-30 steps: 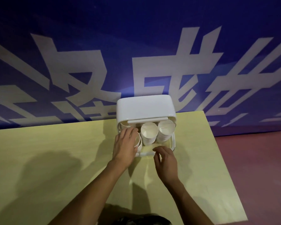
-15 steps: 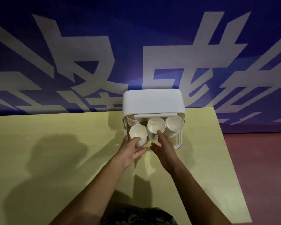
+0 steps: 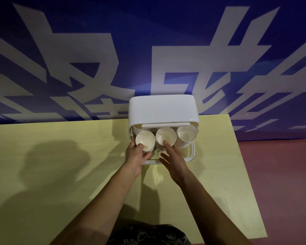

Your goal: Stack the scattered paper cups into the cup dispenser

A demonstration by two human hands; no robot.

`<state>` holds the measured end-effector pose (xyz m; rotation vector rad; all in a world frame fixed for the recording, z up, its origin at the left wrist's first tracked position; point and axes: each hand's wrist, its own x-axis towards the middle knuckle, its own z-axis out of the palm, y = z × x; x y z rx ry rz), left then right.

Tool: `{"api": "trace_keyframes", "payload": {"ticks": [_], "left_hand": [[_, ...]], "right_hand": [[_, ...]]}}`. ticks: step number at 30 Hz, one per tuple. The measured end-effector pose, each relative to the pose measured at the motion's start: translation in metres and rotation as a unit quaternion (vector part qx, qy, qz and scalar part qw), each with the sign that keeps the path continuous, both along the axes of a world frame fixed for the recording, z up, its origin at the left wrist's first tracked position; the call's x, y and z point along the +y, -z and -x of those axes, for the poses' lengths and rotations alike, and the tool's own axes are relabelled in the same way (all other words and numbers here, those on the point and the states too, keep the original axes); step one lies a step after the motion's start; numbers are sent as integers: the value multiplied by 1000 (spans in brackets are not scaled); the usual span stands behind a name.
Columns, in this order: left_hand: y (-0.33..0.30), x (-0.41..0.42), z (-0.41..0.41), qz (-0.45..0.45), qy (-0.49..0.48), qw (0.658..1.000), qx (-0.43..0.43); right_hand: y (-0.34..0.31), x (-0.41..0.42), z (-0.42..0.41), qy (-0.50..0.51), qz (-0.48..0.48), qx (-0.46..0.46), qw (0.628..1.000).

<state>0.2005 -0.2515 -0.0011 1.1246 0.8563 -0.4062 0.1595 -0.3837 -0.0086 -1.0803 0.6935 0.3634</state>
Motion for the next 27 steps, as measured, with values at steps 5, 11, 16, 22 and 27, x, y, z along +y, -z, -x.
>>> {"api": "trace_keyframes", "payload": {"ticks": [5, 11, 16, 22, 27], "left_hand": [[-2, 2, -4, -4, -4, 1000, 7], [-7, -1, -4, 0, 3, 1000, 1], [-16, 5, -1, -59, 111, 992, 28], [-30, 23, 1, -451, 106, 860, -216], [-47, 20, -27, -541, 366, 662, -369]], "right_hand": [[9, -19, 10, 167, 119, 33, 978], [6, -43, -10, 116, 69, -32, 990], [6, -40, -6, 121, 99, 0, 988], [-21, -40, 2, 128, 493, -166, 845], [-44, -43, -36, -98, 628, -254, 729]]}}
